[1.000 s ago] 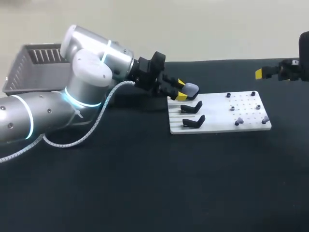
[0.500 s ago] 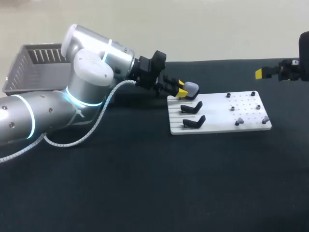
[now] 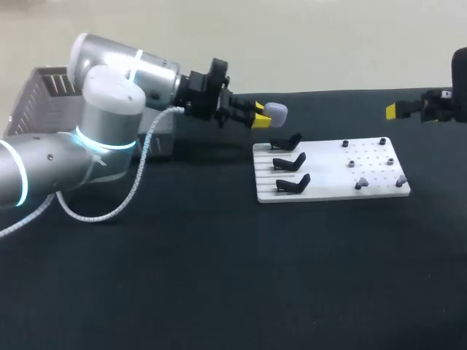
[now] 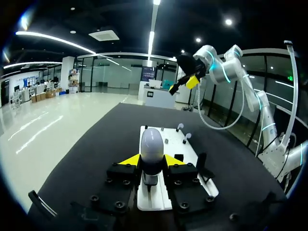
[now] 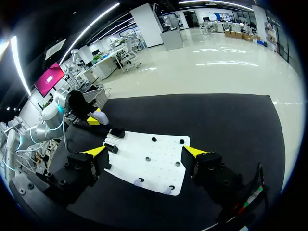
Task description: Pick up each earbud case from the left stands, insert the matching earbuds, close the lid, and place the case in the box.
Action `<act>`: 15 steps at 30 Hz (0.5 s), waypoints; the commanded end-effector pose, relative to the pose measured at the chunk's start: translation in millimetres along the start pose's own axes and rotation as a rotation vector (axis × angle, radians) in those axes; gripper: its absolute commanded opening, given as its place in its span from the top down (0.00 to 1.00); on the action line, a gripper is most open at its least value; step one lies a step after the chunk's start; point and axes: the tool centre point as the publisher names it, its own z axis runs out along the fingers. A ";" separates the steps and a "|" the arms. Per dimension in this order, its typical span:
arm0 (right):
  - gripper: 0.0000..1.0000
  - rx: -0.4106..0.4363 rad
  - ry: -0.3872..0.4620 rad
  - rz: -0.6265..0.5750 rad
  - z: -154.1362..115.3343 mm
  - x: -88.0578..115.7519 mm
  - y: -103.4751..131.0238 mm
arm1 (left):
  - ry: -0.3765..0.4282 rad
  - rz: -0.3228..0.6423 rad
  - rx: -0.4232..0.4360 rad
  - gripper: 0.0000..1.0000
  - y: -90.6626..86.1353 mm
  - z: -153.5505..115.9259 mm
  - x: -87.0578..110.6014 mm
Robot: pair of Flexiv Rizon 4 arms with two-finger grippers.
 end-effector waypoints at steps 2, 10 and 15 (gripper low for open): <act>0.00 0.001 0.000 -0.001 -0.3 0.1 0.0 | -0.058 -0.033 -0.049 1.00 -33.1 -32.6 -10.6; 0.00 0.001 0.000 -0.001 -0.3 0.1 0.0 | -0.145 -0.062 -0.093 1.00 -65.6 -70.9 -32.2; 0.00 0.001 0.000 -0.001 -0.3 0.1 0.0 | -0.164 -0.044 -0.127 1.00 -82.5 -83.9 -38.3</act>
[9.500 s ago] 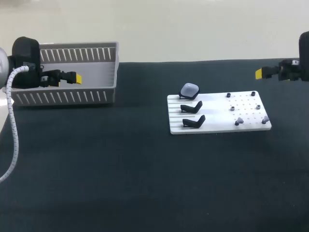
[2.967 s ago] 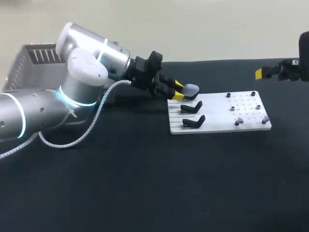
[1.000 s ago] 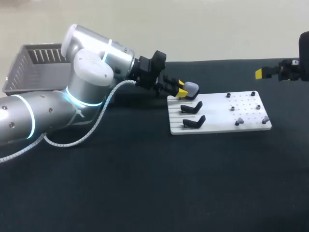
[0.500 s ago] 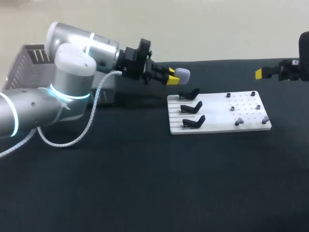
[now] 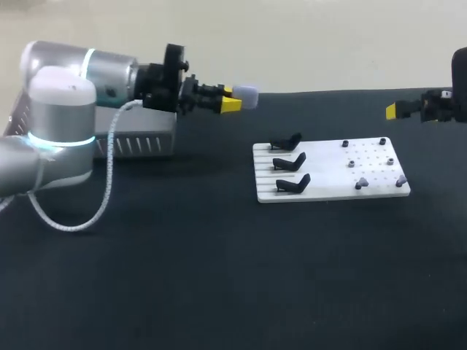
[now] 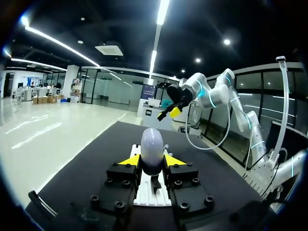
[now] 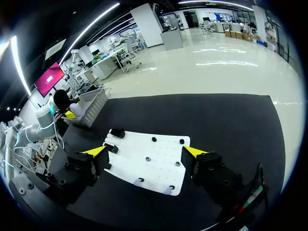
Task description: Pick up each earbud case from the left stands, insert the matching earbuds, close the lid, and place the case in the box.
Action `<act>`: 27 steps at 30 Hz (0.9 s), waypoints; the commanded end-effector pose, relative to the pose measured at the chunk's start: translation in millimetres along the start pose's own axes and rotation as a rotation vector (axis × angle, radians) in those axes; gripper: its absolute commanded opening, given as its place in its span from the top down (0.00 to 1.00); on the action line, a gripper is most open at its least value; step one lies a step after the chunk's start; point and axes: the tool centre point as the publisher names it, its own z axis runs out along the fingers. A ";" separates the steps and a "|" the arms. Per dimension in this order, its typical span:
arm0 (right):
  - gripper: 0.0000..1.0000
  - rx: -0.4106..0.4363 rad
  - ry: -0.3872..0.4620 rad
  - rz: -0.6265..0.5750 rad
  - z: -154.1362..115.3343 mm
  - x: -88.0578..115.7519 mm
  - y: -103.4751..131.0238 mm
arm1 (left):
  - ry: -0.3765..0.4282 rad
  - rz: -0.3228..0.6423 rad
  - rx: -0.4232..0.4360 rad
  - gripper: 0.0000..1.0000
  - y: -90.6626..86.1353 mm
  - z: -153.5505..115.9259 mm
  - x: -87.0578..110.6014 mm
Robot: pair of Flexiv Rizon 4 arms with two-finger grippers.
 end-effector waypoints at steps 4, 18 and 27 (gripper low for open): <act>0.00 0.000 0.000 -0.001 -0.3 0.1 0.0 | -0.019 0.017 -0.136 1.00 -50.5 -16.1 -2.8; 0.00 0.000 0.000 -0.001 -0.3 0.1 0.0 | -0.037 0.034 -0.129 1.00 -61.1 -14.7 -2.5; 0.00 0.000 0.000 -0.001 -0.3 0.1 0.0 | -0.028 0.026 -0.064 1.00 -59.9 -7.7 -0.3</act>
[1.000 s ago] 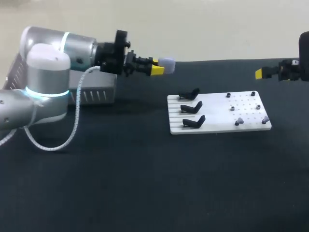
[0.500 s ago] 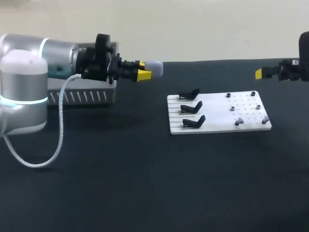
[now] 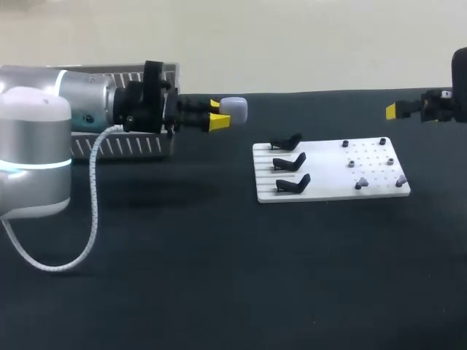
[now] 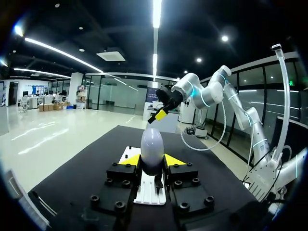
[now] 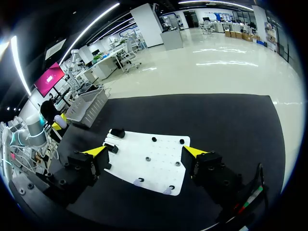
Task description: Pick up each earbud case from the left stands, insert the matching earbuds, close the lid, and place the case in the box.
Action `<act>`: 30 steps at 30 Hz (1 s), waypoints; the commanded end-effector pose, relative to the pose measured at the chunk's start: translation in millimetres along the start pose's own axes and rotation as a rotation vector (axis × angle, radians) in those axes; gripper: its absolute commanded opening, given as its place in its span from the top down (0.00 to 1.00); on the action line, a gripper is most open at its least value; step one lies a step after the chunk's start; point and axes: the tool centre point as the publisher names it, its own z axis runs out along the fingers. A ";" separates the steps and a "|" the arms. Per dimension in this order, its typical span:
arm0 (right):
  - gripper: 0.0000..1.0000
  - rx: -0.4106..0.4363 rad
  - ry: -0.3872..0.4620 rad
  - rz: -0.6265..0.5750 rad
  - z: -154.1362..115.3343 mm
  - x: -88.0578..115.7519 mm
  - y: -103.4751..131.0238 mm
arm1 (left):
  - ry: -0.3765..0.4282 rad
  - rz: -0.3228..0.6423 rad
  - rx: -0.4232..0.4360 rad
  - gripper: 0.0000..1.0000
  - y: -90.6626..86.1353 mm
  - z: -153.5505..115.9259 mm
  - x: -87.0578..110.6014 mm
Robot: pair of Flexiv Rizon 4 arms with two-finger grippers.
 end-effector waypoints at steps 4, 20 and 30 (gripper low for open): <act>0.00 0.000 0.000 -0.001 -0.3 0.1 0.0 | 0.012 -0.001 0.015 1.00 4.0 4.7 2.4; 0.00 0.000 0.000 -0.001 -0.3 0.1 0.0 | 0.027 0.007 0.046 1.00 5.0 6.7 4.8; 0.00 0.000 0.000 -0.001 -0.3 0.1 0.0 | 0.027 0.007 0.046 1.00 5.0 6.7 4.8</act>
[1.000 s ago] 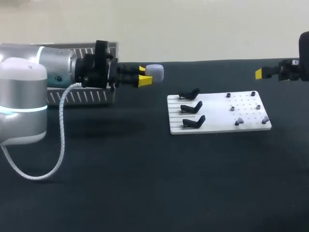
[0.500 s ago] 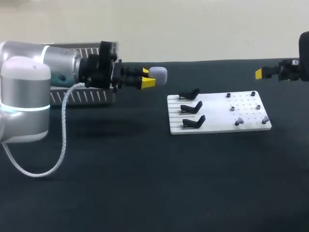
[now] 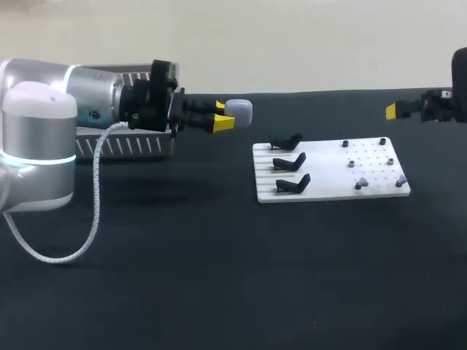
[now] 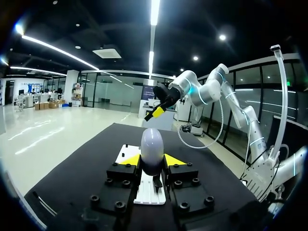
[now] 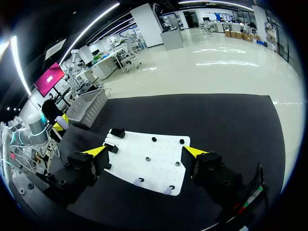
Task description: Pick up each earbud case from the left stands, insert the matching earbuds, close the lid, and place the case in the box.
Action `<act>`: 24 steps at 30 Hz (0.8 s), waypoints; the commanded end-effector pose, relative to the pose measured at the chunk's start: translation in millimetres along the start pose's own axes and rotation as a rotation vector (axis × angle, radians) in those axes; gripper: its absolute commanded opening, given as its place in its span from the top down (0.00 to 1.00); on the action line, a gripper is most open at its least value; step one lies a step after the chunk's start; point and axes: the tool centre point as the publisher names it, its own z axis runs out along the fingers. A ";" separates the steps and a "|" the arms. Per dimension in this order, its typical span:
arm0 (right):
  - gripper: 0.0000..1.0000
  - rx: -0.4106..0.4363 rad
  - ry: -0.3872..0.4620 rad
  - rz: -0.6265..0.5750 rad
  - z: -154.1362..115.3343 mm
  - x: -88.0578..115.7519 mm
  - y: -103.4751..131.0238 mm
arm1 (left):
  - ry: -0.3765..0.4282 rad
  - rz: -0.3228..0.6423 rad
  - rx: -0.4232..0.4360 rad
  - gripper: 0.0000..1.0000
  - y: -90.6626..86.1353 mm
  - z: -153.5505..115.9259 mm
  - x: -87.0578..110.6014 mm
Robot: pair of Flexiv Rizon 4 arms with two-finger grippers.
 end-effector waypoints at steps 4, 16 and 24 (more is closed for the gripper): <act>0.00 0.008 -0.003 -0.031 -2.8 3.6 10.5 | 0.001 0.000 0.002 1.00 1.1 0.2 0.1; 0.00 0.014 -0.020 -0.103 -39.3 38.2 83.7 | -0.021 0.004 0.024 1.00 -2.6 12.9 1.9; 0.00 0.004 -0.022 -0.118 -44.0 57.2 111.7 | -0.058 0.016 0.023 1.00 -9.7 20.1 1.6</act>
